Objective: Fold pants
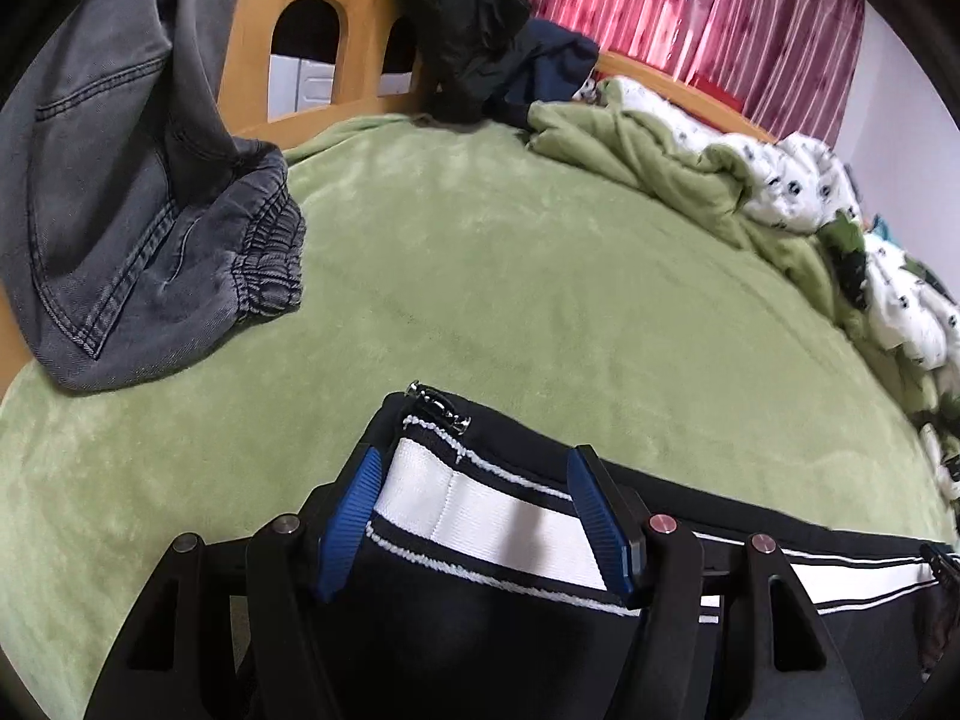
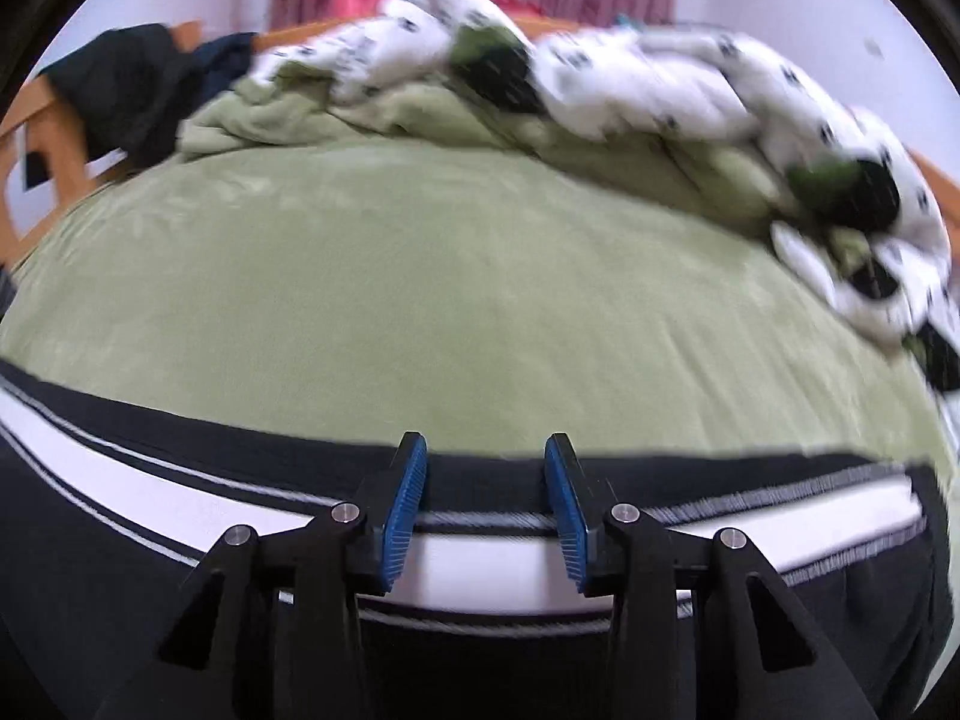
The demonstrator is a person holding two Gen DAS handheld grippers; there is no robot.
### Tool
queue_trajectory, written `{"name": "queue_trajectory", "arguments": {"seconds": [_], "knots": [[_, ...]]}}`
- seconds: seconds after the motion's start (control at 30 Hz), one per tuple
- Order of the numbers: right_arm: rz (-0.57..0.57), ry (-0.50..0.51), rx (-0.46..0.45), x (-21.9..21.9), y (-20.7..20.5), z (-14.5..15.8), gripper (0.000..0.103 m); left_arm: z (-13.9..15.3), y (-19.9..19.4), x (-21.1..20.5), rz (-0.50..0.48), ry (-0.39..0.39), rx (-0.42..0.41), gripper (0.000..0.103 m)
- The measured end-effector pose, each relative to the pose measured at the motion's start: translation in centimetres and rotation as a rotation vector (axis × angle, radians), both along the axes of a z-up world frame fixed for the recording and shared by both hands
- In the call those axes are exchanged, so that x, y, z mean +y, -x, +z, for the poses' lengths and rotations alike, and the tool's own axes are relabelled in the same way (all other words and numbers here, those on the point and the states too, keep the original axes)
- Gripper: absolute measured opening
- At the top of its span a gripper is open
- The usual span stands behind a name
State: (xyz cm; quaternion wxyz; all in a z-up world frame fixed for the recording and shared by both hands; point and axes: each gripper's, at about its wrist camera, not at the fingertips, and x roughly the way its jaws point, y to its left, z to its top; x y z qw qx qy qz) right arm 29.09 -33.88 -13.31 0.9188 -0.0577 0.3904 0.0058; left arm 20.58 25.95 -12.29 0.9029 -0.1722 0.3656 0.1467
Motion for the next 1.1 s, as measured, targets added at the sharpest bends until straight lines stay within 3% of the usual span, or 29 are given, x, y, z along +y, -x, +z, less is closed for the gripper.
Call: {"name": "queue_trajectory", "arguments": {"seconds": [0.07, 0.13, 0.23, 0.3, 0.47, 0.6, 0.73, 0.9, 1.1], "knots": [[-0.045, 0.033, 0.053, -0.5, -0.8, -1.5, 0.039, -0.6, -0.5, 0.7, 0.017, 0.027, 0.015, 0.059], [-0.053, 0.064, 0.065, -0.2, -1.2, -2.3, 0.039, -1.2, -0.8, 1.5, 0.058, 0.036, 0.036, 0.029], [-0.058, 0.131, 0.054, 0.8, -1.2, -2.3, 0.039, -1.3, -0.5, 2.9, 0.067, 0.1, -0.009, 0.023], [-0.056, 0.136, 0.046, 0.9, -1.1, -2.2, 0.039, -1.3, -0.7, 3.0, 0.073, 0.089, -0.011, 0.023], [-0.072, 0.117, 0.044, 0.6, -0.9, -1.8, 0.041, -1.6, -1.7, 1.2, 0.089, -0.062, 0.06, 0.027], [-0.084, 0.144, 0.035, 1.3, -0.5, -1.1, 0.041, -0.6, -0.7, 0.6, 0.069, -0.039, 0.073, 0.046], [-0.096, 0.137, -0.01, 2.7, 1.1, 1.0, 0.045, 1.8, 2.0, -1.2, 0.029, -0.037, 0.021, 0.046], [-0.073, 0.03, -0.04, 5.4, 3.5, 3.7, 0.047, 4.2, 5.6, -3.8, -0.104, 0.032, -0.016, 0.046], [-0.015, -0.069, -0.053, 9.2, 8.7, 5.6, 0.048, 3.3, 12.2, -5.3, -0.154, 0.088, -0.042, 0.046]]}}
